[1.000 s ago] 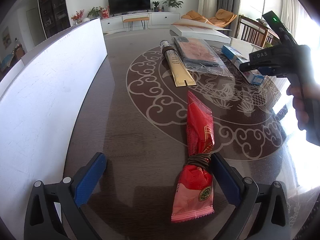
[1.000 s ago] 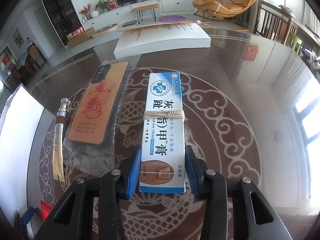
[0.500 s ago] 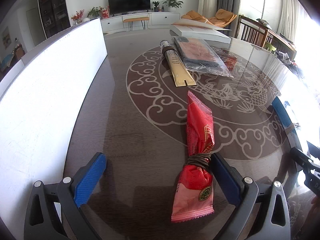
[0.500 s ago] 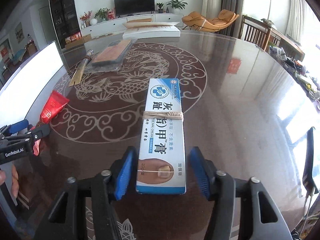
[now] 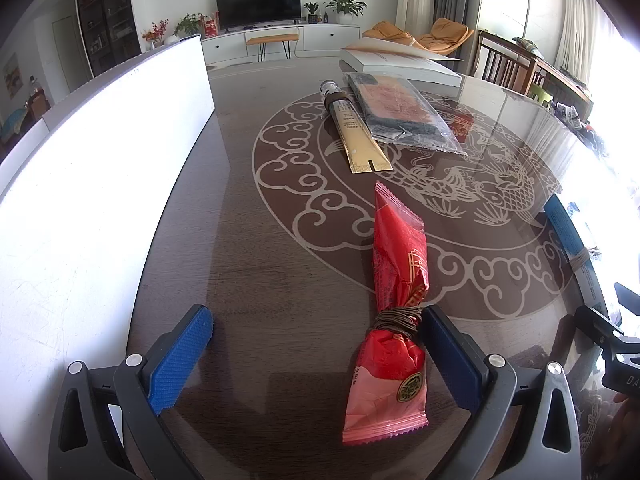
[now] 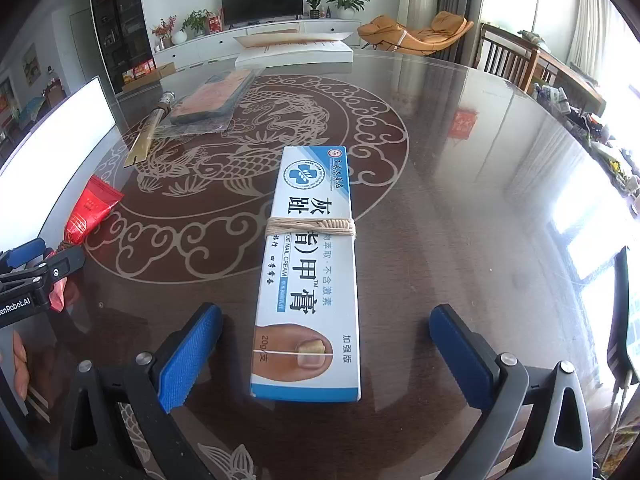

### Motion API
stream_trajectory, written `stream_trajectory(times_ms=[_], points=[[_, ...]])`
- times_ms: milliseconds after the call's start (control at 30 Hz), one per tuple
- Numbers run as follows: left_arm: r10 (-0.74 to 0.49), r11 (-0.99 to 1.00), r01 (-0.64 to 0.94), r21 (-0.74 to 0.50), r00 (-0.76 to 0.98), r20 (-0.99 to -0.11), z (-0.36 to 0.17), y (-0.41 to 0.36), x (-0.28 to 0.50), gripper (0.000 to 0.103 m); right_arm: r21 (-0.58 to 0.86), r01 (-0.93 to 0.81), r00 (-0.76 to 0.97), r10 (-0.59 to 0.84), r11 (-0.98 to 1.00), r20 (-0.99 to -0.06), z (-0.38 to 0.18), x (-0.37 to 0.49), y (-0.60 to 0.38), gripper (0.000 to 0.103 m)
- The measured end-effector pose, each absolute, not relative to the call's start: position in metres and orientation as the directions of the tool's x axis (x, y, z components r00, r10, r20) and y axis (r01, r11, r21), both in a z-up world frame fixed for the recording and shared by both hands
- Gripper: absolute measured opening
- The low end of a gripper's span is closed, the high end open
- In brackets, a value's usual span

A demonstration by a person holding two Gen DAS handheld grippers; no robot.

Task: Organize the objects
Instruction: 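Lift the ointment box with the right tool, then carry the red packet and ointment box into the white bin and open both tools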

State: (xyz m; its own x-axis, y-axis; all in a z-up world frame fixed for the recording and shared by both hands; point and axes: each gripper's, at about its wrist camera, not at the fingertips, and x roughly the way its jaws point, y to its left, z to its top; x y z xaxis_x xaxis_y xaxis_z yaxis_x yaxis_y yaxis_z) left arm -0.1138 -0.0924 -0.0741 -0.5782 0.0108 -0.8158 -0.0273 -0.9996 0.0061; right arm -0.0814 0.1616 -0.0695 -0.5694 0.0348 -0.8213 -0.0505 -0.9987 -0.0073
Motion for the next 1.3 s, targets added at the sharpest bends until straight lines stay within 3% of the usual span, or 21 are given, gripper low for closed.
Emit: stream_trajectory(times_ms=[233,400,600,633,667,700,733,833,967,1133,1300], points=[[0.015,-1.0,-0.03,0.002,-0.578,-0.816,-0.074,-0.093,-0.113,0.103,-0.003,-0.045,-0.569,0.028,-0.999,-0.822,-0.069,-0.081,0.162,0.103],[0.058,-0.992,-0.124,0.006,-0.505,-0.861,-0.073,-0.098,-0.112,0.103,-0.002,-0.002,-0.547,0.003,-1.0,-0.837,-0.069,-0.084,0.162,0.103],[0.018,-0.99,-0.133,0.042,-0.424,-0.905,-0.071,-0.084,-0.132,0.103,0.098,0.069,-0.355,-0.116,-0.993,-0.928,-0.061,-0.13,0.172,0.102],[0.01,-0.985,-0.16,0.066,-0.433,-0.901,-0.07,-0.078,-0.132,0.102,0.119,0.07,-0.352,-0.136,-0.99,-0.926,-0.058,-0.137,0.174,0.089],[0.017,-0.978,-0.192,0.08,-0.46,-0.888,-0.067,-0.072,-0.129,0.094,0.129,0.081,-0.348,-0.149,-0.988,-0.925,-0.056,-0.143,0.174,0.075],[0.056,-0.973,-0.221,0.06,-0.481,-0.875,-0.064,-0.068,-0.125,0.061,0.092,0.088,-0.357,-0.118,-0.992,-0.927,-0.054,-0.146,0.173,0.043],[0.101,-0.971,-0.239,0.018,-0.478,-0.872,-0.061,-0.066,-0.122,0.022,0.083,0.09,-0.347,-0.11,-0.992,-0.931,-0.052,-0.149,0.174,0.044],[0.11,-0.969,-0.247,0.024,-0.512,-0.852,-0.059,-0.062,-0.11,0.02,0.15,0.065,-0.355,-0.164,-0.987,-0.92,-0.044,-0.139,0.182,0.044],[0.24,-0.967,-0.207,-0.149,-0.54,-0.807,-0.041,-0.079,-0.081,0.02,0.302,0.046,-0.398,-0.295,-0.952,-0.869,-0.018,-0.115,0.183,0.044],[0.333,-0.94,-0.167,-0.297,-0.635,-0.697,0.017,-0.114,-0.039,0.02,0.376,0.167,-0.428,-0.411,-0.911,-0.805,0.036,-0.103,0.127,0.044],[0.227,-0.957,-0.053,-0.286,-0.749,-0.623,0.079,-0.194,-0.005,0.02,0.439,0.372,-0.435,-0.571,-0.818,-0.696,0.107,-0.099,0.028,0.044]])
